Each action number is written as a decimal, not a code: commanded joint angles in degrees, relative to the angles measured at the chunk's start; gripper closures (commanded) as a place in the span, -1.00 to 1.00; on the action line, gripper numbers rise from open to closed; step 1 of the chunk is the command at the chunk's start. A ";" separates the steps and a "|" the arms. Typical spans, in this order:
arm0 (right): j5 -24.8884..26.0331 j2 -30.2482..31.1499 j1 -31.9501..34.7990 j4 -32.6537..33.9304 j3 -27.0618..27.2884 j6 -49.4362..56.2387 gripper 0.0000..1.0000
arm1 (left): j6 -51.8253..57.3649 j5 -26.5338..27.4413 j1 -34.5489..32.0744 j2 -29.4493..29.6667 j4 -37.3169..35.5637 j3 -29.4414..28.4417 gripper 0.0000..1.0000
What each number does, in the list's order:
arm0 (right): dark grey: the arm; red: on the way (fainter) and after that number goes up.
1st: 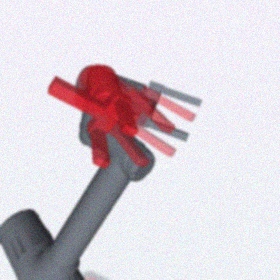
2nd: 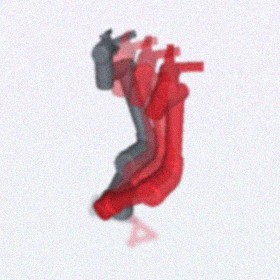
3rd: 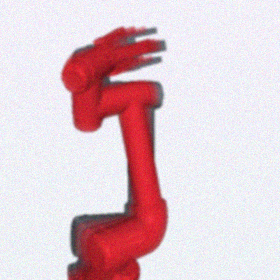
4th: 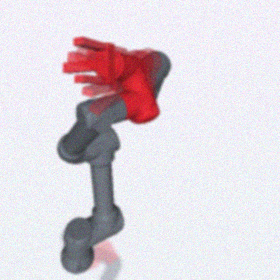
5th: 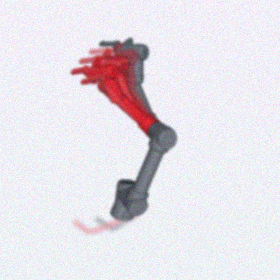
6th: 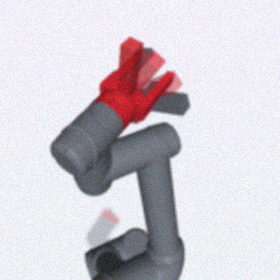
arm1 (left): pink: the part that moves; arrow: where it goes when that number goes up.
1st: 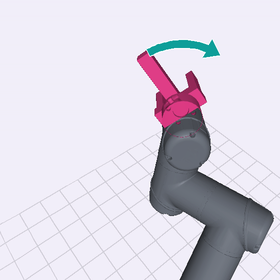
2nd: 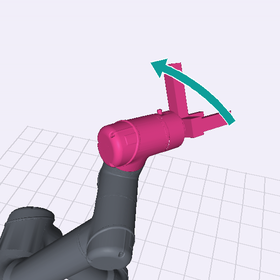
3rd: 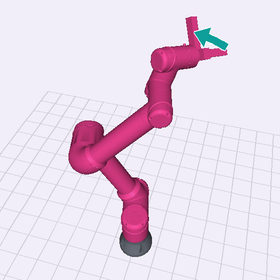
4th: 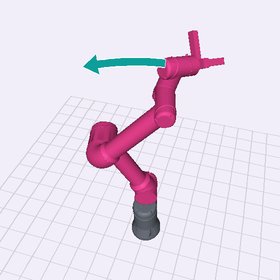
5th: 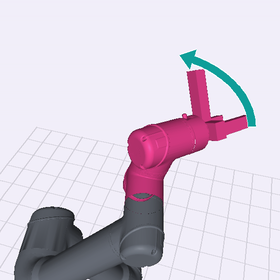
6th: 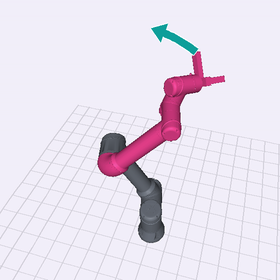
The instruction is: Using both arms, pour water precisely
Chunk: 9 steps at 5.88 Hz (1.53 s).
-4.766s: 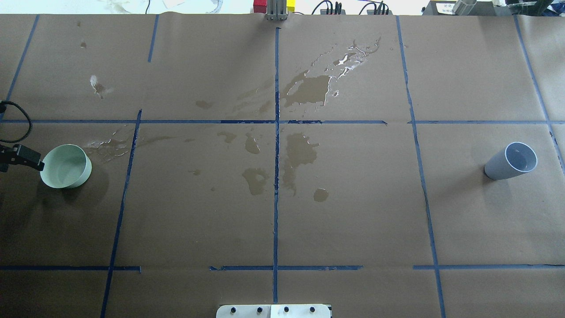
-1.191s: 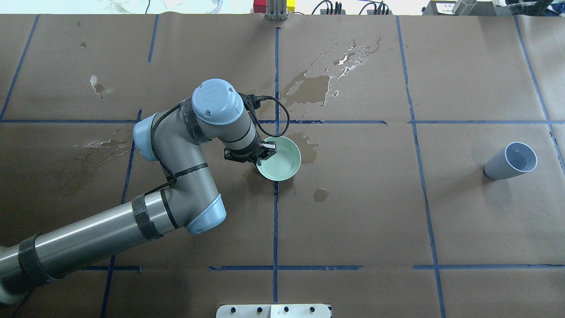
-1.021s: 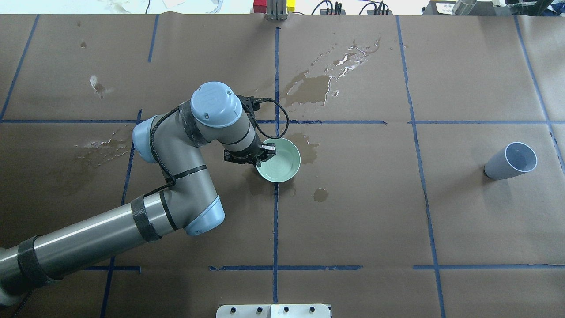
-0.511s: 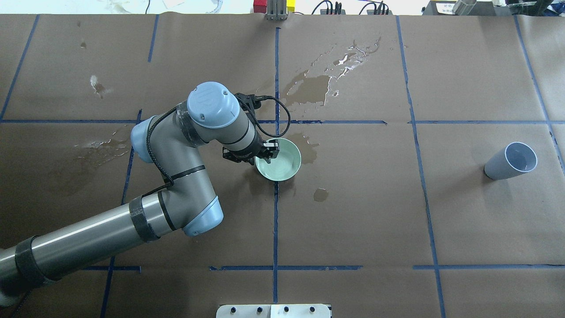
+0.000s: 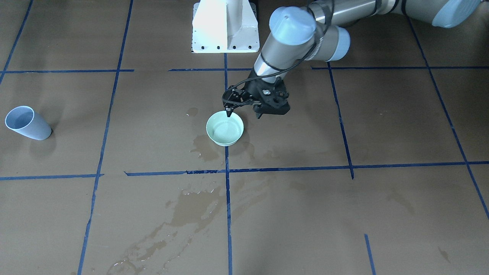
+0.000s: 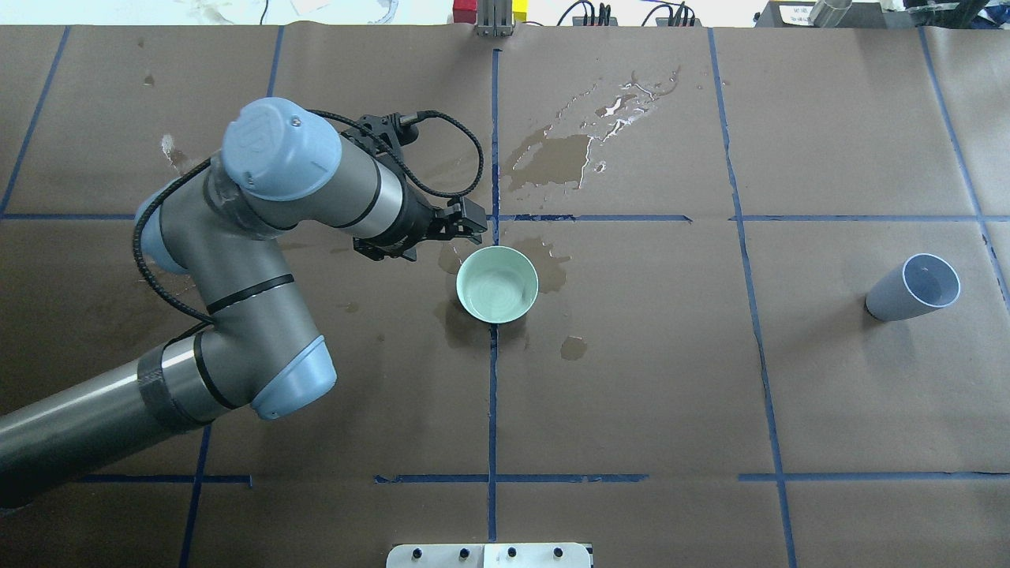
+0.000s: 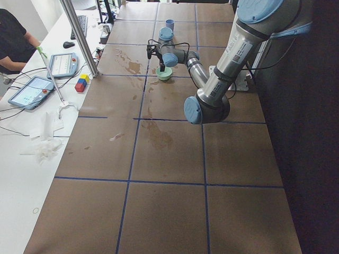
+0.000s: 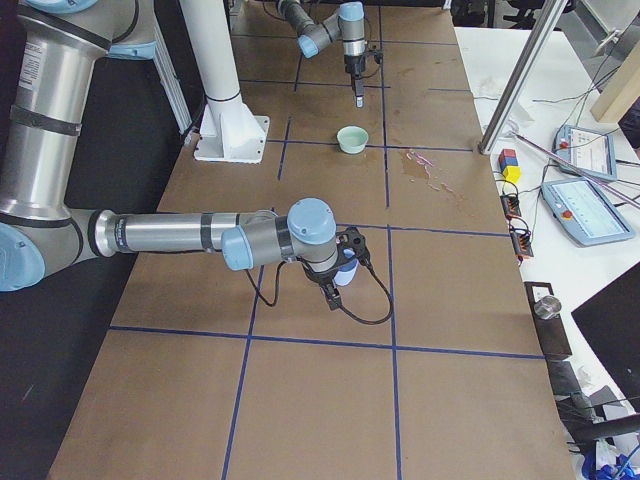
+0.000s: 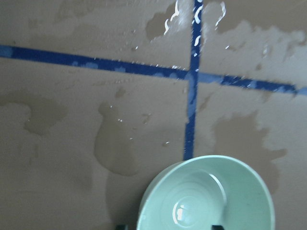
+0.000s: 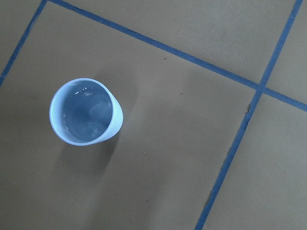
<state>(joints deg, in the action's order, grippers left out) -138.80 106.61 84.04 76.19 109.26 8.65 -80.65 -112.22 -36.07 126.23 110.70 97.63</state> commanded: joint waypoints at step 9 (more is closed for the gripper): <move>42.89 13.69 -39.65 -56.10 0.17 -59.01 -1.00 | 6.73 1.65 -1.90 -5.56 0.31 3.79 -1.00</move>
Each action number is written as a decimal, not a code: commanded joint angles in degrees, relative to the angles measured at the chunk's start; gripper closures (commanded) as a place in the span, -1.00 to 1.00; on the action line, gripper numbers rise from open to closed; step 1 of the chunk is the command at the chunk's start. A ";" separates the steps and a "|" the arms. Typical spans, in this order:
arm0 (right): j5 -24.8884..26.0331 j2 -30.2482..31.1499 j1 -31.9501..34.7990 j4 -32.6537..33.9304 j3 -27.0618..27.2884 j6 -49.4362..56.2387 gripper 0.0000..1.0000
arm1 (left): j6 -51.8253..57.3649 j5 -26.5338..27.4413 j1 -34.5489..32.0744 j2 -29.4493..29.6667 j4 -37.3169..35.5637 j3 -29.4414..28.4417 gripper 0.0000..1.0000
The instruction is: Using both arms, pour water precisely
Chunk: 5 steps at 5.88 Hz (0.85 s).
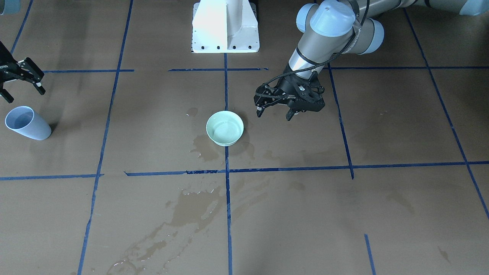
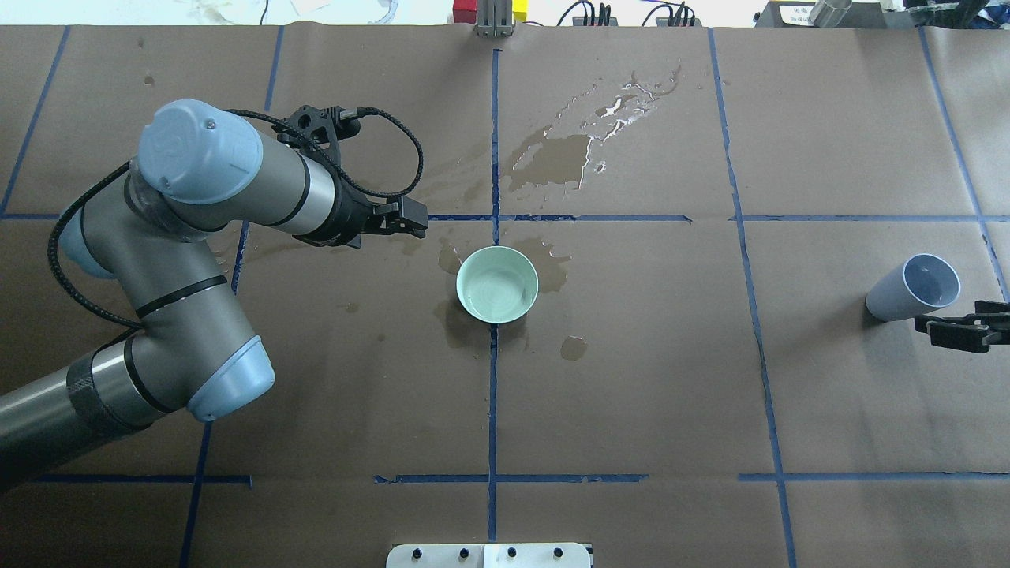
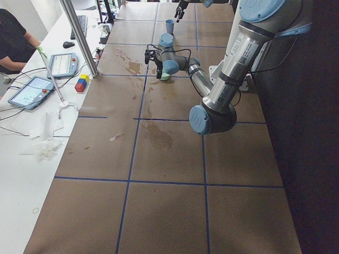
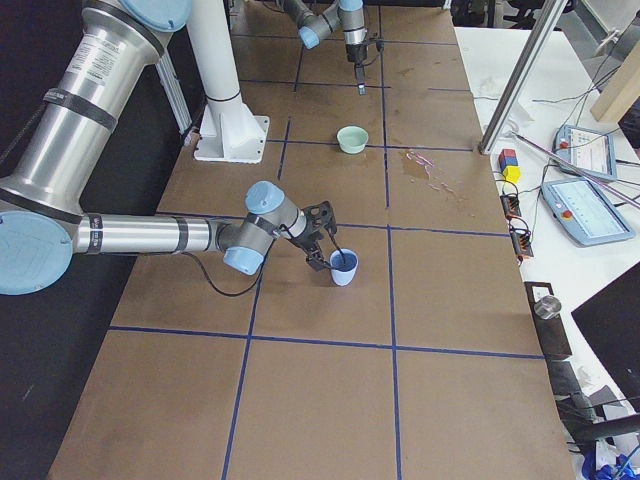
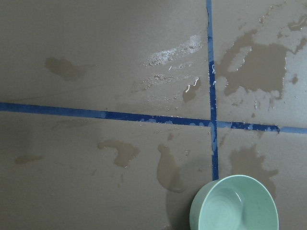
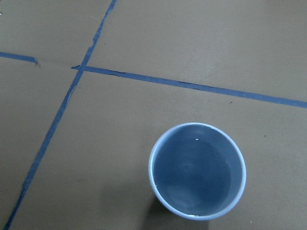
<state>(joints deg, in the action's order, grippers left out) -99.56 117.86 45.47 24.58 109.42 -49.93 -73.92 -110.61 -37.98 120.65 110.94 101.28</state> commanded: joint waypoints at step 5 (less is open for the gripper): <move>21.97 3.16 -8.43 -9.20 -1.23 -2.19 -0.98 | 0.00 1.28 0.18 -0.06 0.06 0.50 -1.00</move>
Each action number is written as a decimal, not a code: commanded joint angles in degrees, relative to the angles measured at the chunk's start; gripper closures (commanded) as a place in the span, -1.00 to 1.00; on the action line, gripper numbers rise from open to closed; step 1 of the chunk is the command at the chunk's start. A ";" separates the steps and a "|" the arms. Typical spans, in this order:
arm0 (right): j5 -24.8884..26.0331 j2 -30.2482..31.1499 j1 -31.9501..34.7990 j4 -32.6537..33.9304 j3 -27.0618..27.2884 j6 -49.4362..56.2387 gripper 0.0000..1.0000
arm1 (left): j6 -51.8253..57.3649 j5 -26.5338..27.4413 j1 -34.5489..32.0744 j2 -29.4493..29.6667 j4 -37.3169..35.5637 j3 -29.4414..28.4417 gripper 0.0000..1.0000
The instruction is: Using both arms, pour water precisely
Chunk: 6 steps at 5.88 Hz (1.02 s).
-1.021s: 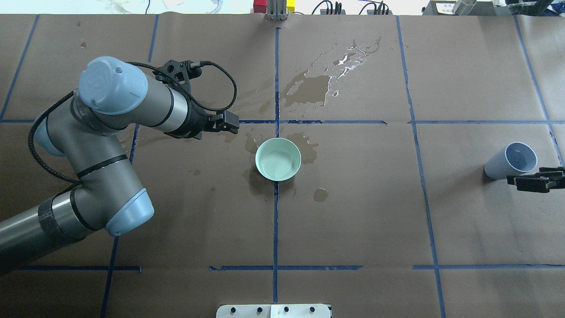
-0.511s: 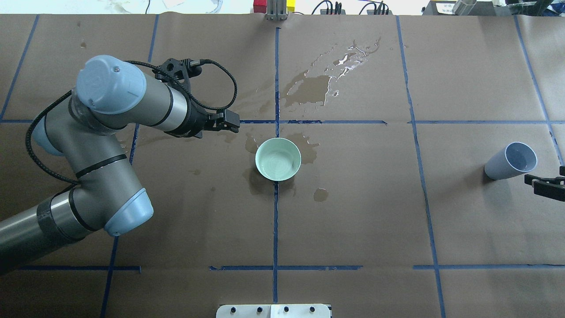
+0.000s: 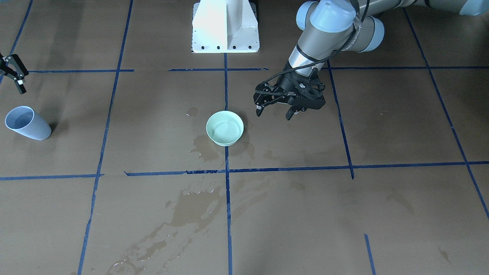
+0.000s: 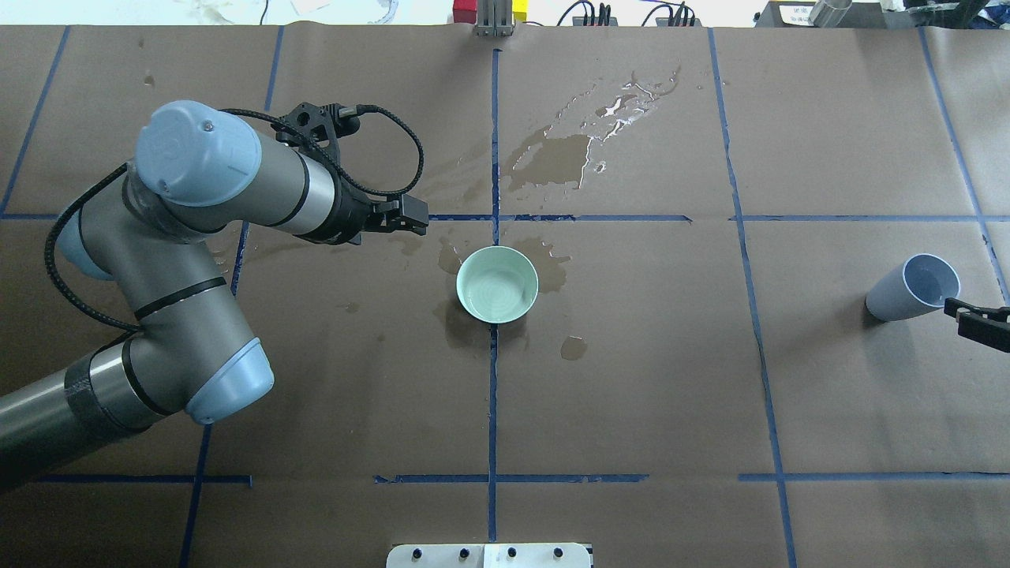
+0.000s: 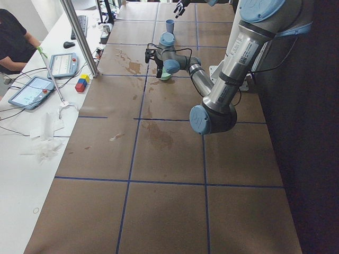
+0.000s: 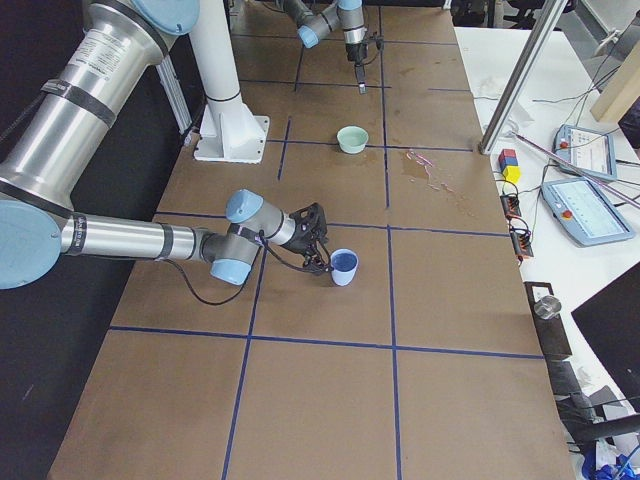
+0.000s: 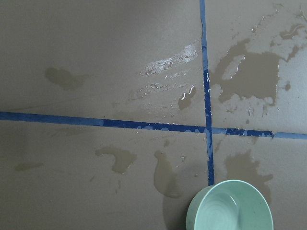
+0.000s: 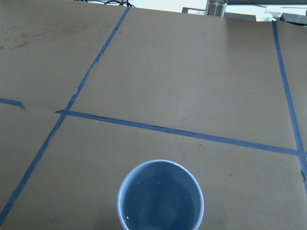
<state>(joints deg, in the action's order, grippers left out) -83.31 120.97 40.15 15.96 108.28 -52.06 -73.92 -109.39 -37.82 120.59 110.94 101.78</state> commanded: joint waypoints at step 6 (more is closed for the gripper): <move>43.39 1.02 -27.03 -10.42 -10.31 -12.61 -1.00 | 0.09 -0.12 -0.06 0.00 0.06 0.44 -1.00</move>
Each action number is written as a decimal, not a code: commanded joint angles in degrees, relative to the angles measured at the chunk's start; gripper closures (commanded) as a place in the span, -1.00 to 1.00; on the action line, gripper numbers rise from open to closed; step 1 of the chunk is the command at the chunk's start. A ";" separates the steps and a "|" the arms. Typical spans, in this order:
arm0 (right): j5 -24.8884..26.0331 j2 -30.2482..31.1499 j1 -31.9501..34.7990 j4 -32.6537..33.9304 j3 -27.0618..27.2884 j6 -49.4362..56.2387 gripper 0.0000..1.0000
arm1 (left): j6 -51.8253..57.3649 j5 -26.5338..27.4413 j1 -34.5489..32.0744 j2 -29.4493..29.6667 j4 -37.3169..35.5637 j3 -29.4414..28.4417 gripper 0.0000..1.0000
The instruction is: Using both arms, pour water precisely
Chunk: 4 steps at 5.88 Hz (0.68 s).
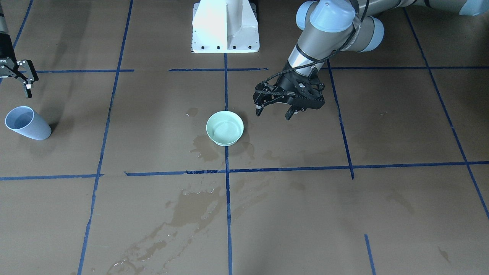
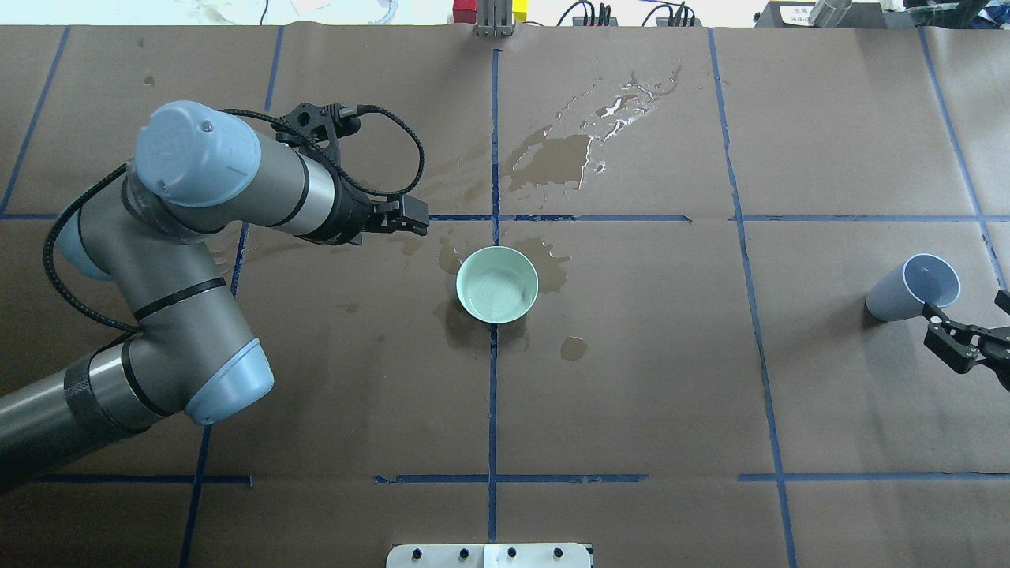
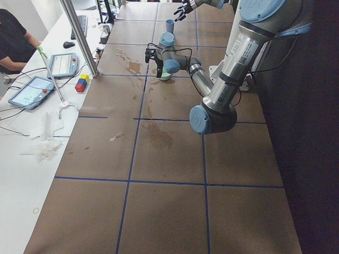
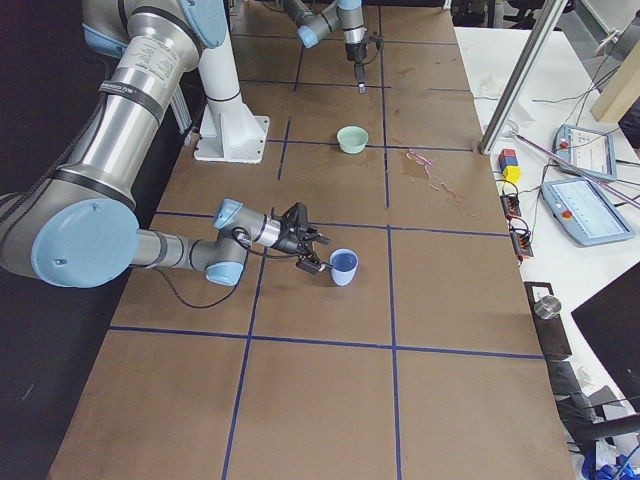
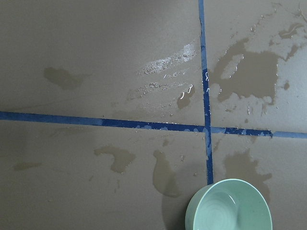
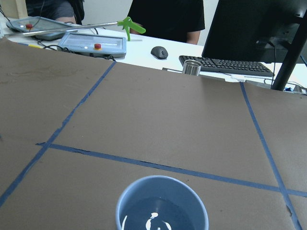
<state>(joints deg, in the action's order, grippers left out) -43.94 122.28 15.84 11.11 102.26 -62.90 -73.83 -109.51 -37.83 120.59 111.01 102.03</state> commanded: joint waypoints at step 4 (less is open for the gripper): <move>11.68 -4.42 -6.60 -7.15 -9.09 -1.70 -1.00 | -0.09 0.08 -0.14 -0.79 0.00 1.50 -1.00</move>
<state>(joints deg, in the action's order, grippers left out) -33.43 118.18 10.03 4.02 93.94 -64.63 -73.90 -109.43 -37.99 119.98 111.01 103.34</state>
